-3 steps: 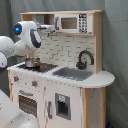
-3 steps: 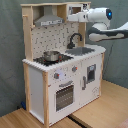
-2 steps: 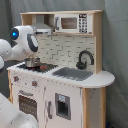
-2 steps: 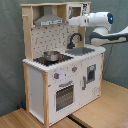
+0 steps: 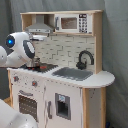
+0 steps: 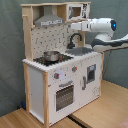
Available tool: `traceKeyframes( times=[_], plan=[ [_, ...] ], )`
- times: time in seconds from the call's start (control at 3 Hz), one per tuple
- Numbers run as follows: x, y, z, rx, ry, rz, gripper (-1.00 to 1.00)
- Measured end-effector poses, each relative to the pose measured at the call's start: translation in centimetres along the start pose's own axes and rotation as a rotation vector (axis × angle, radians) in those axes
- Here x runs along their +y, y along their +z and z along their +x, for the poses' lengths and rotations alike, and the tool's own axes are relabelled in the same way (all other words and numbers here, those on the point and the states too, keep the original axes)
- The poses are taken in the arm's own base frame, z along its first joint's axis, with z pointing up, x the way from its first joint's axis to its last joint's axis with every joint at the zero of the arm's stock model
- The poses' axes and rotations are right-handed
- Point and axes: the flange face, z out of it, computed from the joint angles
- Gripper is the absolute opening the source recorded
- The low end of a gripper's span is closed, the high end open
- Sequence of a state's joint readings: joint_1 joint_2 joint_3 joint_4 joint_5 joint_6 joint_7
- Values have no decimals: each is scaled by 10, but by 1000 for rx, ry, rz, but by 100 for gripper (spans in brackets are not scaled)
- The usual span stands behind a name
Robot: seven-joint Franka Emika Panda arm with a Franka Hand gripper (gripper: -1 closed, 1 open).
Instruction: Play with the kitchen
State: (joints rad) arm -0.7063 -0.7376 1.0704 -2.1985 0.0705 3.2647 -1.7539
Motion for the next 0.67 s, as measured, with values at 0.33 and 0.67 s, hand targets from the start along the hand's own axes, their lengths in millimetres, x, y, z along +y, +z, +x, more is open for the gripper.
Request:
traceKeyframes(
  times=[0.33,0.67],
  plan=[
    [-7,-6,11,-8,72,-7,100],
    [-7,-9,29,1,141,-15,100]
  ],
)
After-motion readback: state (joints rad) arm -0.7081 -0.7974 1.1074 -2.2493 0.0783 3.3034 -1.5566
